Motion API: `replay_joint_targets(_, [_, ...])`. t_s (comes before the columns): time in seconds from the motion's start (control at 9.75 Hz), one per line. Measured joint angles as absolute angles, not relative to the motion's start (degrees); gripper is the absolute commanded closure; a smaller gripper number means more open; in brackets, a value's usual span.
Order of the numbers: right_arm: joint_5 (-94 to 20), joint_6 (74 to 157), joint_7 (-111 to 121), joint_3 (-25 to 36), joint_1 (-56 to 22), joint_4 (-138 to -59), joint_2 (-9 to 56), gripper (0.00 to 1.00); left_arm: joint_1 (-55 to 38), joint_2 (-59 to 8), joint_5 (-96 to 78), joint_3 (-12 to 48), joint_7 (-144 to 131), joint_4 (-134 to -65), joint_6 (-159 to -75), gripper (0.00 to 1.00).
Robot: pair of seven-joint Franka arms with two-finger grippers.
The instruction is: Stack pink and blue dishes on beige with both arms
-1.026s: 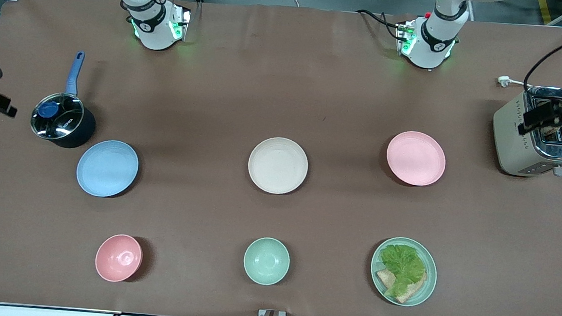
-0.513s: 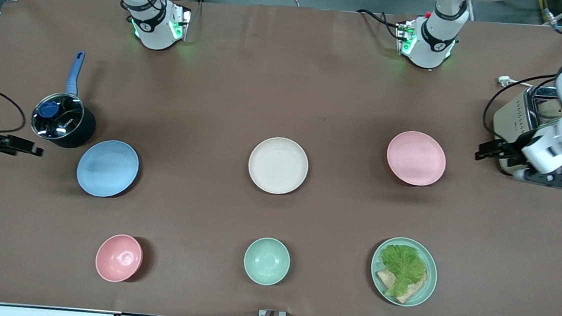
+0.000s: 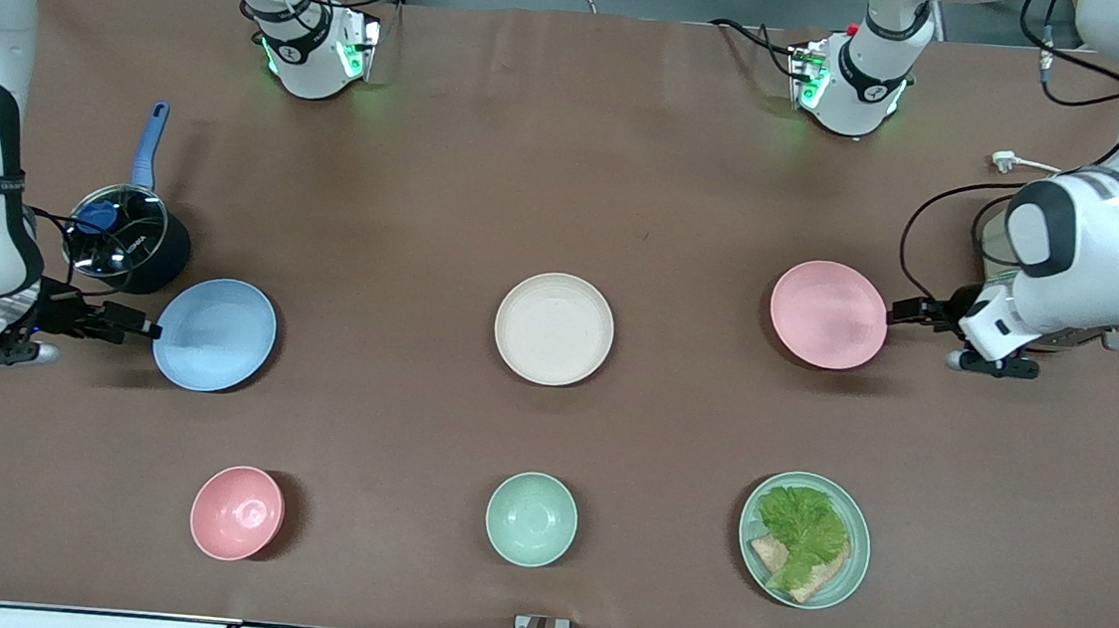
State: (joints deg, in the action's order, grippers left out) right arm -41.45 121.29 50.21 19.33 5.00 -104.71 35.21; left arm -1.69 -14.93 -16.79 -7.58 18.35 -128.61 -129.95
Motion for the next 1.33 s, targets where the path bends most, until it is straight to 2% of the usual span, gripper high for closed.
replay_joint_targets(0.1, [-42.6,121.3,50.4,19.3,5.0,-105.5,35.2,0.4,-1.7,-17.0,-17.2,-7.6,18.4,-128.9,-131.4,0.4])
replay_joint_targets(0.21, [-43.3,121.3,50.4,19.3,4.9,-105.9,35.2,0.51,-1.8,-18.8,-18.1,-7.5,18.4,-129.0,-132.5,0.55])
replay_joint_targets(0.41, [-43.9,121.3,50.5,19.3,4.9,-106.4,35.4,0.89,-2.1,-20.5,-19.7,-7.4,18.4,-128.9,-134.6,0.8])
replay_joint_targets(0.51, [-44.1,121.3,50.5,19.3,4.9,-106.4,35.6,0.98,-2.2,-20.8,-20.1,-6.9,18.4,-128.9,-136.2,0.89])
replay_joint_targets(0.72, [-44.6,121.3,50.5,19.3,4.9,-106.4,36.1,1.0,-2.4,-21.3,-20.6,-5.7,18.5,-128.9,-137.5,0.98])
replay_joint_targets(0.92, [-44.9,121.2,49.8,19.3,4.9,-105.8,36.1,0.99,-2.5,-19.2,-20.7,-5.4,18.7,-128.2,-136.1,1.0])
replay_joint_targets(1.13, [-43.7,115.5,46.5,20.9,4.4,-102.2,35.8,0.99,-2.5,-14.1,-20.7,-2.3,18.3,-125.8,-129.9,1.0])
replay_joint_targets(1.33, [-35.6,106.8,39.1,22.0,4.0,-95.2,33.1,0.99,-2.7,-11.3,-20.8,5.0,12.2,-123.6,-128.2,1.0])
